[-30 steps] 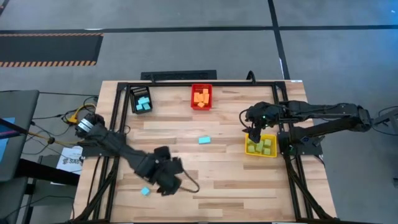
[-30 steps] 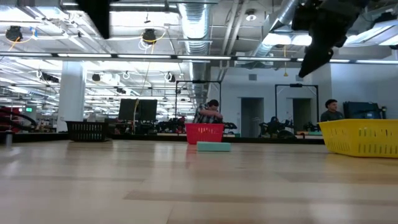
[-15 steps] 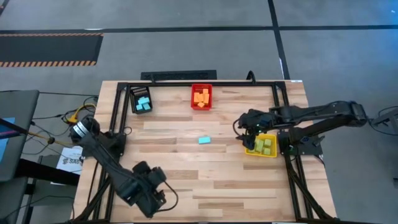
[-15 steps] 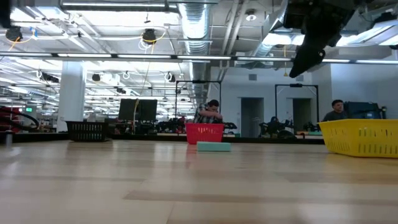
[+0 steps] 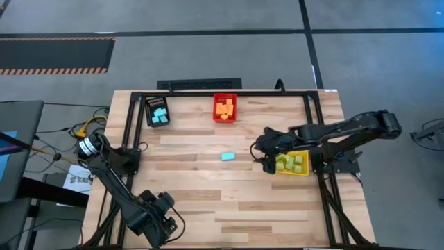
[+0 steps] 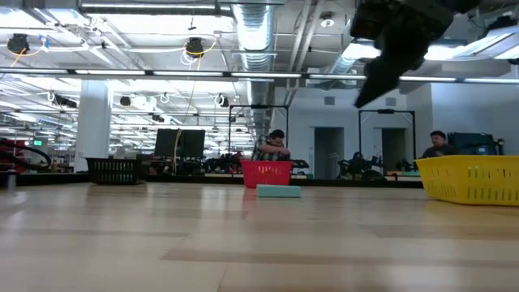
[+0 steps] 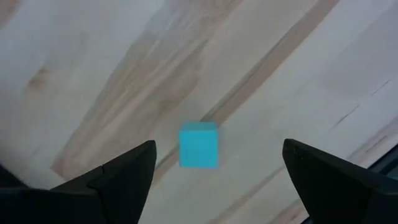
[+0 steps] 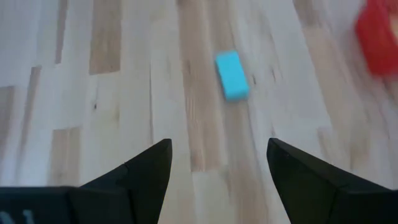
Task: Sort & place blocks by color
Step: Put the blue block into the black bin
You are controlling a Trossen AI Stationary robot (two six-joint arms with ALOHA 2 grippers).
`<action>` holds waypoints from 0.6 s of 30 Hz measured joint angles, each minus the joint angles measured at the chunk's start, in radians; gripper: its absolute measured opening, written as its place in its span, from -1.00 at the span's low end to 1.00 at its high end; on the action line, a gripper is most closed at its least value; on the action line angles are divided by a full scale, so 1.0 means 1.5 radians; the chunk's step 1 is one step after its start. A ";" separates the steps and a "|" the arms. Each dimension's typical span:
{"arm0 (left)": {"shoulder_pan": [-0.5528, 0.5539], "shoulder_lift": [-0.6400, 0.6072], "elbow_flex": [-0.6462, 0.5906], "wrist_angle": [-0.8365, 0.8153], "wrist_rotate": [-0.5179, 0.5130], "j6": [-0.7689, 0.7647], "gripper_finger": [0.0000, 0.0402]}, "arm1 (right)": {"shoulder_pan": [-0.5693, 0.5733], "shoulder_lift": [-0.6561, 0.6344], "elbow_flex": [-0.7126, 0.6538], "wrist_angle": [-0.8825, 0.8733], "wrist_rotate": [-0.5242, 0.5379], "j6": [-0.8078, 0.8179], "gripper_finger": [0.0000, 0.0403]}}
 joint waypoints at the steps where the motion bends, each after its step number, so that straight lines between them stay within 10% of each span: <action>1: 0.000 0.000 -0.007 0.013 0.001 0.000 0.67 | 0.001 0.012 0.000 0.023 0.000 -0.029 0.42; 18: 0.046 0.000 -0.024 0.139 -0.278 0.268 0.67 | -0.085 0.314 -0.024 0.492 -0.099 -0.238 0.42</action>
